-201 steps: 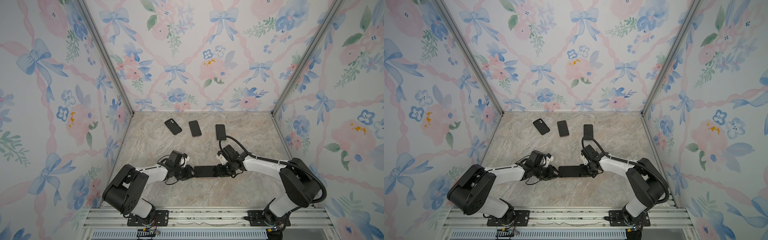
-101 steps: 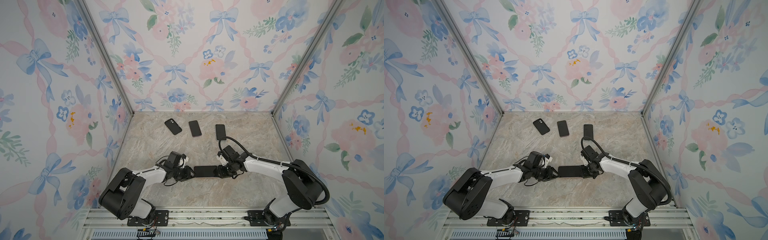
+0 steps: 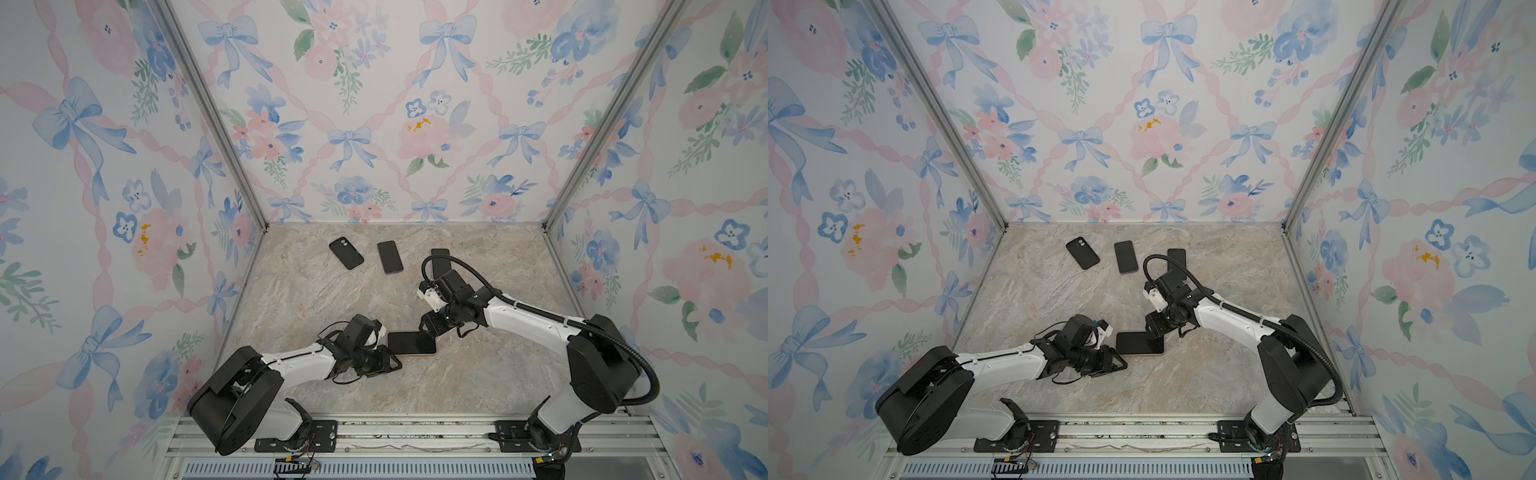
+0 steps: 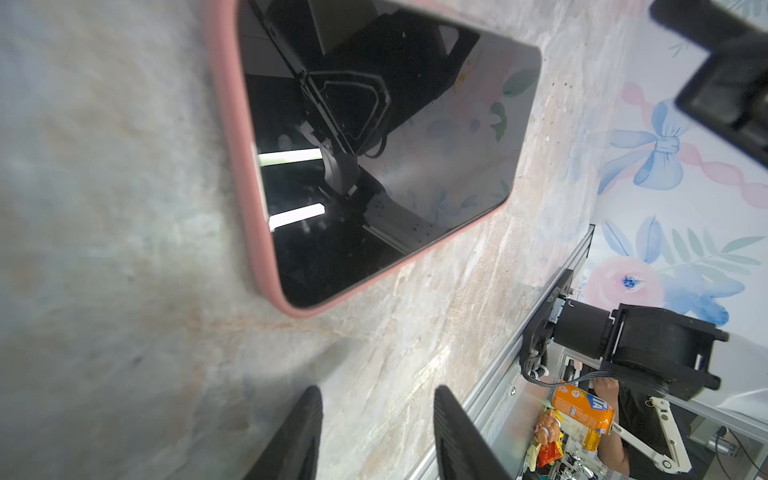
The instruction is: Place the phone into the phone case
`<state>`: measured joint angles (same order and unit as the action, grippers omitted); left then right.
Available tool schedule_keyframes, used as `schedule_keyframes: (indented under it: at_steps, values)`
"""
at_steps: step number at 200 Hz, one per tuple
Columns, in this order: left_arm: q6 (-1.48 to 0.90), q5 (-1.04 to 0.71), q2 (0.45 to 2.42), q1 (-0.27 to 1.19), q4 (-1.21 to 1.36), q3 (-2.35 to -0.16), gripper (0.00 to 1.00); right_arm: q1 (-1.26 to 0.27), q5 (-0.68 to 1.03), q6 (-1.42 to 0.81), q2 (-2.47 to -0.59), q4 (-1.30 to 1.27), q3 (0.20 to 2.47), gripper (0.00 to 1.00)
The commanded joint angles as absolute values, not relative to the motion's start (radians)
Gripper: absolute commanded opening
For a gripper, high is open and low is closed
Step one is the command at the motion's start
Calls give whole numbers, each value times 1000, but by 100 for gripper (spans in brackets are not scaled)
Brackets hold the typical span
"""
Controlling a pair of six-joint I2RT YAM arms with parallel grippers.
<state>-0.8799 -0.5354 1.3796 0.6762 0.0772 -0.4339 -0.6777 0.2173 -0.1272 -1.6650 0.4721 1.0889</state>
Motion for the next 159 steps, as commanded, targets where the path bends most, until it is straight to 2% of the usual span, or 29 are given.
schedule_keyframes:
  at_steps: [1,27,52,159]
  values:
    - [-898,-519,1432,685,122,-425,46,-654,263,-65,-1742,477,1119,62]
    - [-860,-499,1471,661,89,-451,45,-647,272,-52,-1802,509,1156,70]
    - [-827,-508,1479,603,80,-455,44,-634,334,-60,-1825,498,1130,71]
    - [-742,-564,1665,509,79,-634,41,-702,404,-181,-1722,482,992,48]
